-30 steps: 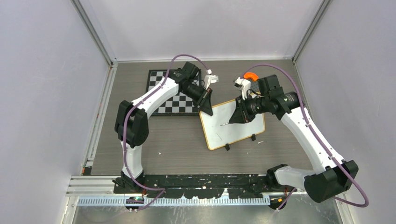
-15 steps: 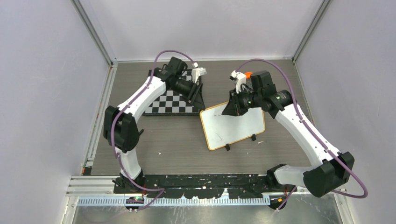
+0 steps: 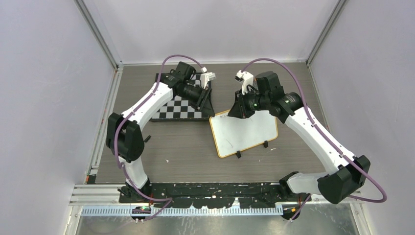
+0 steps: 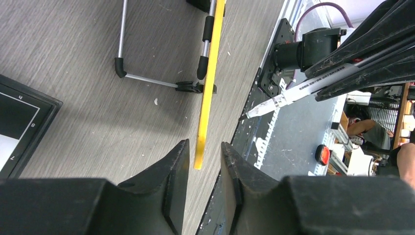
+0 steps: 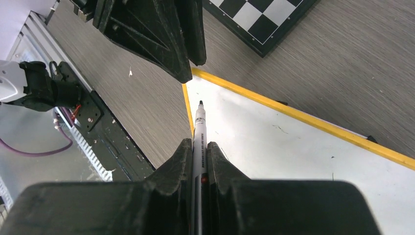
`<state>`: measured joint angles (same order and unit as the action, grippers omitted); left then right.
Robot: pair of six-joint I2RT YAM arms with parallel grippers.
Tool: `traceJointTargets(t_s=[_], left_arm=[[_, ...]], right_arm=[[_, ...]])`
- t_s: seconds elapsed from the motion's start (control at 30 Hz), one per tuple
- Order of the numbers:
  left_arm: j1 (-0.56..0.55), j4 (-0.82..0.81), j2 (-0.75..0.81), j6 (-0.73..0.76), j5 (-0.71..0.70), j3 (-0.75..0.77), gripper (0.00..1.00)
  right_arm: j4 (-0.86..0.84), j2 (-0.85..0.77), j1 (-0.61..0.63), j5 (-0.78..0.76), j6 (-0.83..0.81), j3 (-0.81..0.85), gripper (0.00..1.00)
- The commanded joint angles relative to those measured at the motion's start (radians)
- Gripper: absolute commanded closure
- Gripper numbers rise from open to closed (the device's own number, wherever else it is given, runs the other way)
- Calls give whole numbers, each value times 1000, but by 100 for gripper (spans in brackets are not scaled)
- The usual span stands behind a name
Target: Write a sentence on the whiteboard
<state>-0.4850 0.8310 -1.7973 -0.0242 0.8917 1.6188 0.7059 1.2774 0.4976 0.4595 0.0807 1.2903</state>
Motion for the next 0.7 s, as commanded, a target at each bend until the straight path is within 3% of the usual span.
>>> traceJointTargets(t_s=[0.0, 0.2, 0.43, 0.67], left_arm=[[-1, -43, -5, -19, 33, 2, 73], [-1, -59, -1, -27, 36, -10, 90], [-1, -67, -4, -28, 34, -23, 97], [-1, -54, -10, -19, 37, -17, 77]], right_arm=[[-40, 20, 15, -16, 15, 41, 100], [-42, 45, 39, -30, 7, 53, 100], [-45, 52, 51, -31, 7, 55, 100], [-45, 56, 53, -24, 12, 57, 100]])
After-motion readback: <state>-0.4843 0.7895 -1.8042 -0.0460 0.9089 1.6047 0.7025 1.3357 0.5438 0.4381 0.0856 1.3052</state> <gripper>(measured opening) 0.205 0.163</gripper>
